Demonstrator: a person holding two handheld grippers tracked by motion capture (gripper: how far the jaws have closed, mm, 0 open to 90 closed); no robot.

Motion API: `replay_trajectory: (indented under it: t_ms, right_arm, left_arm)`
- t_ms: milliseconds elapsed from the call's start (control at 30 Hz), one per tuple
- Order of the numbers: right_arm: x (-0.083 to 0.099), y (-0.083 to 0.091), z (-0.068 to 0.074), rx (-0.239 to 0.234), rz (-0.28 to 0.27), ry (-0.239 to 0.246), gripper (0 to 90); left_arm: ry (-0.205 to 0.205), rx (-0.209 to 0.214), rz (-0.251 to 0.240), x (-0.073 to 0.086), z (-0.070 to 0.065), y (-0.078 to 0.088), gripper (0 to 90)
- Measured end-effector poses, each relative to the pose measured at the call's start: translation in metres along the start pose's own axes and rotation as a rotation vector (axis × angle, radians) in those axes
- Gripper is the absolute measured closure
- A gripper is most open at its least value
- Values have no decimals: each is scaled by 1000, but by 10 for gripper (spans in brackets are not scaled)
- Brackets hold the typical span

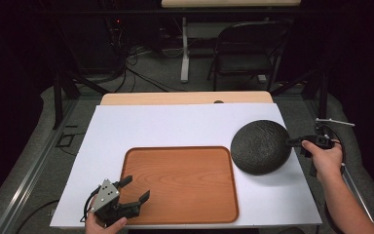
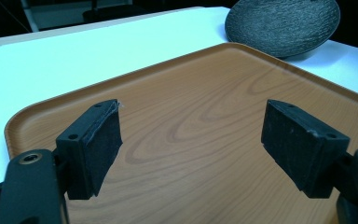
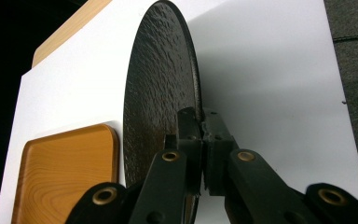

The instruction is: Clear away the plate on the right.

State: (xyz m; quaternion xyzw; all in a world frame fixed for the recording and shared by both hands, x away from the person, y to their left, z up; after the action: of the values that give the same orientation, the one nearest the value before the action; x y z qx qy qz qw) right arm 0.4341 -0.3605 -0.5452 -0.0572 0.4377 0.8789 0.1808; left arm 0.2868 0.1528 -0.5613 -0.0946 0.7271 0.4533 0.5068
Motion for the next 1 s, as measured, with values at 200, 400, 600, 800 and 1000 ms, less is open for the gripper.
replay_trajectory:
  t_ms: [200,400,600,800,1000]
  right_arm:
    - [-3,2,6,21,11,23,878]
    - [-9,3,13,46,26,38,878]
    - [-14,5,23,89,41,74,877]
    - [-18,7,36,133,53,105,877]
    - [-23,8,50,175,66,136,876]
  left_arm:
    - [0,0,1,0,0,0,199]
    - [2,0,1,0,0,0,200]
    - [5,-3,2,0,1,0,199]
    - [5,-2,2,0,1,0,199]
    - [4,-1,2,0,1,0,199]
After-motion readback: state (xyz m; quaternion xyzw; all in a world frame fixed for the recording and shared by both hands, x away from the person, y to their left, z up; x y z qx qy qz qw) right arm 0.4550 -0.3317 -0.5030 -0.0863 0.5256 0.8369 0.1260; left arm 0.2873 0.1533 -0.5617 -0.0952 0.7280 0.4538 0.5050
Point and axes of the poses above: each handheld gripper's, and its own axes: y roughly backward along the jaws, x roughly out of its underside, z roughly to its left, the point moved 9 cm from there along -y, roughly forward along the jaws, and after that the axes turned 12 degrees about z, right-handed, at the moved point
